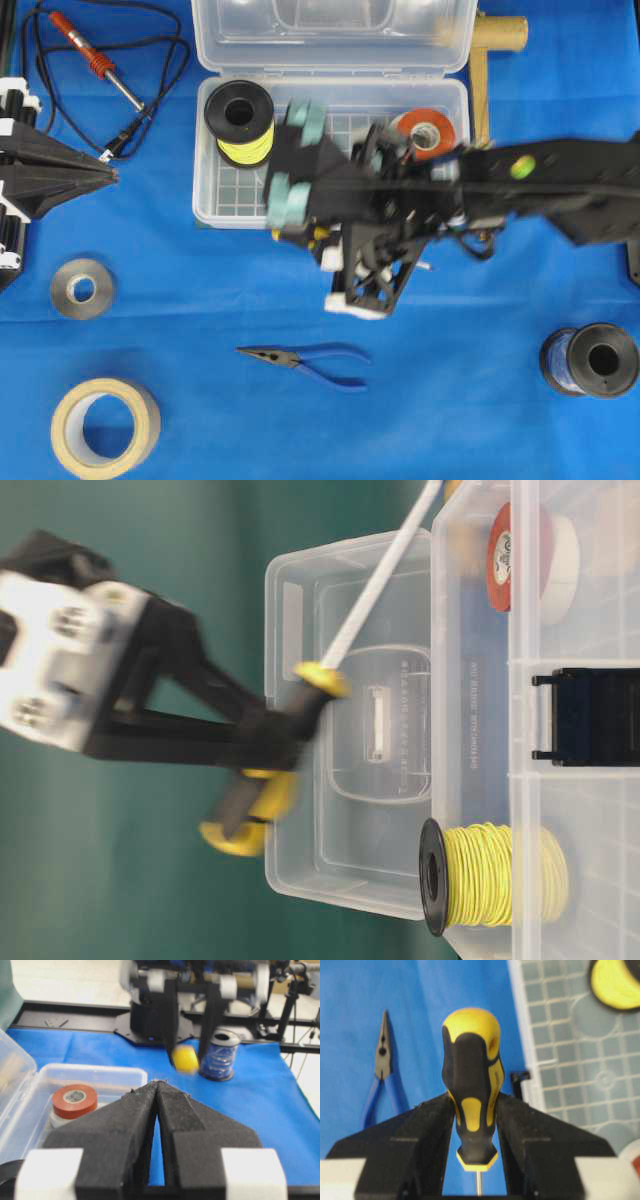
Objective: Pick the screwdriver from the toolbox among several items.
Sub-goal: 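Lift the screwdriver out of the toolbox and lower it beside the blue pliers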
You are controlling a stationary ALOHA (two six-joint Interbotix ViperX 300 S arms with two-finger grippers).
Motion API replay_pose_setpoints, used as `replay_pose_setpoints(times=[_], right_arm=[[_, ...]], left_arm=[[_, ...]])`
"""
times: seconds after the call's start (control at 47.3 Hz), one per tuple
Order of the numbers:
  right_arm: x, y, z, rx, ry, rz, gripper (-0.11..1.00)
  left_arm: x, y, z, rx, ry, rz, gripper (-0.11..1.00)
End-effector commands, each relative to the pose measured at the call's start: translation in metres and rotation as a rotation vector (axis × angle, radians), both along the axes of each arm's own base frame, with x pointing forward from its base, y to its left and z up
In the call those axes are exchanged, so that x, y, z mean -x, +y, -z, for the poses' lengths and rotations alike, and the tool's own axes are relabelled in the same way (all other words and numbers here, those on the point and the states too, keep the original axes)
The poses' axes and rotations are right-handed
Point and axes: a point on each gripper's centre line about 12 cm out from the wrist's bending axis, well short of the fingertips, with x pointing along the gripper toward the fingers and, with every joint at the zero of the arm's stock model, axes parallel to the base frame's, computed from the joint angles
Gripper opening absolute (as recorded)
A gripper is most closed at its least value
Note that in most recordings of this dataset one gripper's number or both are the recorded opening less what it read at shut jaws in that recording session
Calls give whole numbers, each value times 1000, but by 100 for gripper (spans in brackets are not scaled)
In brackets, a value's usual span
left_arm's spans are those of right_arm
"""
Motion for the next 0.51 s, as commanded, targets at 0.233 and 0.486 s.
replay_pose_setpoints(times=[0.233,0.486], right_arm=[[-28,13,80,-11,139,-2,27],[-49,24,122,-64,89,-10,27]], left_arm=[[0,0,-6,0,-21,-2,0],[1,0,-6,0,-21,-2,0]])
